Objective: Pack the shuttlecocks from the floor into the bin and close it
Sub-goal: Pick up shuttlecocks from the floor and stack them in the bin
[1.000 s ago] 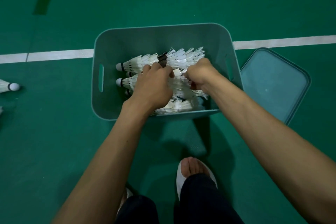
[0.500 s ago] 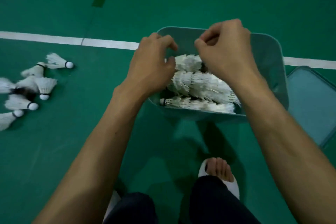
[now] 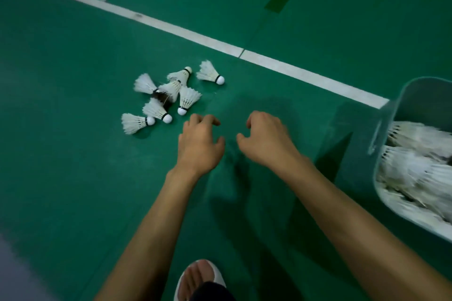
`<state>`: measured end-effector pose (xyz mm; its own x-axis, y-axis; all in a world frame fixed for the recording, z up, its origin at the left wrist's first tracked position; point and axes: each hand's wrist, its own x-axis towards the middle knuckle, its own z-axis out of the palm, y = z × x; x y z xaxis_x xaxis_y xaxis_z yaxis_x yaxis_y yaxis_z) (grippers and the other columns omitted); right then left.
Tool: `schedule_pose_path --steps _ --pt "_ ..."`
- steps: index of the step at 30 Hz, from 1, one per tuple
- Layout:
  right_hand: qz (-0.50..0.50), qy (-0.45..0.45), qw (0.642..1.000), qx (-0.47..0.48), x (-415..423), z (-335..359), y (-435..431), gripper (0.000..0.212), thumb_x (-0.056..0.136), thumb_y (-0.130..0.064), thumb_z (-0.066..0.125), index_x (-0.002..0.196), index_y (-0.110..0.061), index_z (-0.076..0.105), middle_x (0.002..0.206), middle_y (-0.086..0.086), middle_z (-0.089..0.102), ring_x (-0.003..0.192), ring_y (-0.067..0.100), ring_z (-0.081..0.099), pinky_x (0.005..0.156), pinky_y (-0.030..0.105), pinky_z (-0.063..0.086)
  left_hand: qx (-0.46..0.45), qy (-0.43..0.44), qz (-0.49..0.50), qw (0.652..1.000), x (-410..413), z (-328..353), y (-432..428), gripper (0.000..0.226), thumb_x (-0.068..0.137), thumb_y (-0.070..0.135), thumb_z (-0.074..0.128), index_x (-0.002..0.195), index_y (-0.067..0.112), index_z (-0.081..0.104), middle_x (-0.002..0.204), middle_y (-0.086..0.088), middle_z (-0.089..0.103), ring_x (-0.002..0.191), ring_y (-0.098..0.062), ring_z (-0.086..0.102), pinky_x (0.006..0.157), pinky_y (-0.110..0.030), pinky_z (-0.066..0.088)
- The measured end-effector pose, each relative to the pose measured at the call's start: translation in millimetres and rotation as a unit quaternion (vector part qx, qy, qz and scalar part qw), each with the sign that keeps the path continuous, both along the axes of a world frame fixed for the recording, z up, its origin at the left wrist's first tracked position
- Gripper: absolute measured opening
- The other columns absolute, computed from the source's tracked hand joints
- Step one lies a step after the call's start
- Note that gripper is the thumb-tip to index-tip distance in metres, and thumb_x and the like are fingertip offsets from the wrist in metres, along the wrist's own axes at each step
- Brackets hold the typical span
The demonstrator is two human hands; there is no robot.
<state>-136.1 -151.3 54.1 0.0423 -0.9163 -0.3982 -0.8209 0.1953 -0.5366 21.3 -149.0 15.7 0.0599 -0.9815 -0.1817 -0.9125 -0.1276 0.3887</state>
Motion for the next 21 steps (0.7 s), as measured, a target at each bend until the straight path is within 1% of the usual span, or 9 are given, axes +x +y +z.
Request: schedule_pose_path --steps 3,6,9,10,12,14,16,19,21 --pt "0.036 0.012 0.998 0.046 34.5 -28.5 -37.8 0.043 0.087 -0.036 0.068 0.121 -0.011 0.06 0.13 0.016 0.061 0.118 0.036 0.06 0.092 0.036 0.048 0.009 -0.016 0.125 0.992 49.4 -18.9 -11.7 0.052 0.085 0.03 0.071 0.132 0.014 0.053 0.133 -0.014 0.045 0.126 -0.037 0.043 0.1 -0.049 0.043" --pt "0.076 0.008 0.997 0.024 64.2 -45.6 -77.5 0.046 0.083 -0.037 0.071 0.121 -0.011 0.06 0.132 0.015 0.055 0.119 0.036 0.057 0.097 0.039 0.05 -0.011 -0.015 0.28 0.96 86.1 -28.5 -38.1 0.067 0.084 0.041 0.073 0.136 0.011 0.043 0.142 -0.018 0.037 0.132 -0.043 0.037 0.104 -0.057 0.042" --pt "0.148 -0.02 0.989 -0.019 88.8 -59.9 -107.3 0.046 0.085 -0.033 0.071 0.125 -0.014 0.059 0.153 0.016 0.036 0.139 0.037 0.039 0.11 0.044 0.041 0.007 -0.02 0.352 0.936 114.8 -37.7 -70.9 0.098 0.076 0.065 0.072 0.154 0.026 0.027 0.158 -0.019 0.02 0.143 -0.045 0.023 0.105 -0.075 0.032" --pt "0.166 -0.037 0.985 -0.027 96.2 -63.2 -114.8 0.044 0.086 -0.03 0.07 0.127 -0.016 0.06 0.162 0.014 0.027 0.146 0.037 0.031 0.114 0.044 0.035 0.021 -0.011 0.367 0.93 122.4 -42.6 -80.0 0.101 0.075 0.07 0.07 0.155 0.029 0.026 0.161 -0.018 0.016 0.146 -0.045 0.019 0.106 -0.077 0.028" --pt "0.188 -0.06 0.98 -0.027 110.4 -69.6 -126.5 0.041 0.087 -0.024 0.069 0.127 -0.019 0.063 0.167 0.012 0.022 0.149 0.035 0.026 0.117 0.043 0.029 0.034 0.0 0.377 0.926 133.0 -54.6 -93.2 0.091 0.076 0.074 0.066 0.146 0.019 0.044 0.157 -0.018 0.022 0.142 -0.046 0.026 0.109 -0.065 0.033" --pt "0.196 -0.068 0.978 -0.006 120.7 -72.8 -132.0 0.037 0.087 -0.021 0.069 0.124 -0.017 0.068 0.154 0.013 0.045 0.139 0.035 0.043 0.113 0.039 0.038 0.001 -0.017 0.349 0.937 137.0 -67.1 -100.1 0.077 0.079 0.07 0.065 0.123 0.007 0.062 0.146 -0.018 0.037 0.129 -0.042 0.041 0.102 -0.05 0.042" --pt "0.172 -0.08 0.982 0.002 125.1 -74.3 -131.5 0.029 0.084 -0.017 0.07 0.112 -0.01 0.075 0.127 0.013 0.067 0.118 0.03 0.061 0.101 0.039 0.052 -0.058 -0.015 0.312 0.948 134.8 -75.9 -101.5 0.064 0.08 0.062 0.068 0.112 0.006 0.065 0.129 -0.015 0.051 0.114 -0.036 0.053 0.092 -0.044 0.048" --pt "0.118 -0.074 0.99 -0.032 121.3 -71.4 -124.2 0.027 0.079 -0.02 0.071 0.096 0.0 0.077 0.103 0.021 0.074 0.101 0.034 0.067 0.086 0.047 0.058 -0.093 -0.017 0.299 0.95 113.9 -75.5 -99.5 0.05 0.077 0.052 0.07 0.105 0.01 0.063 0.11 -0.011 0.059 0.098 -0.033 0.059 0.078 -0.04 0.05" --pt "0.088 -0.061 0.993 -0.054 113.4 -64.6 -118.0 0.027 0.078 -0.025 0.069 0.091 -0.002 0.077 0.096 0.019 0.075 0.1 0.036 0.065 0.086 0.046 0.057 -0.095 -0.023 0.3 0.949 93.5 -72.9 -91.1 0.048 0.075 0.051 0.07 0.101 0.012 0.062 0.106 -0.009 0.058 0.095 -0.033 0.06 0.072 -0.038 0.046"
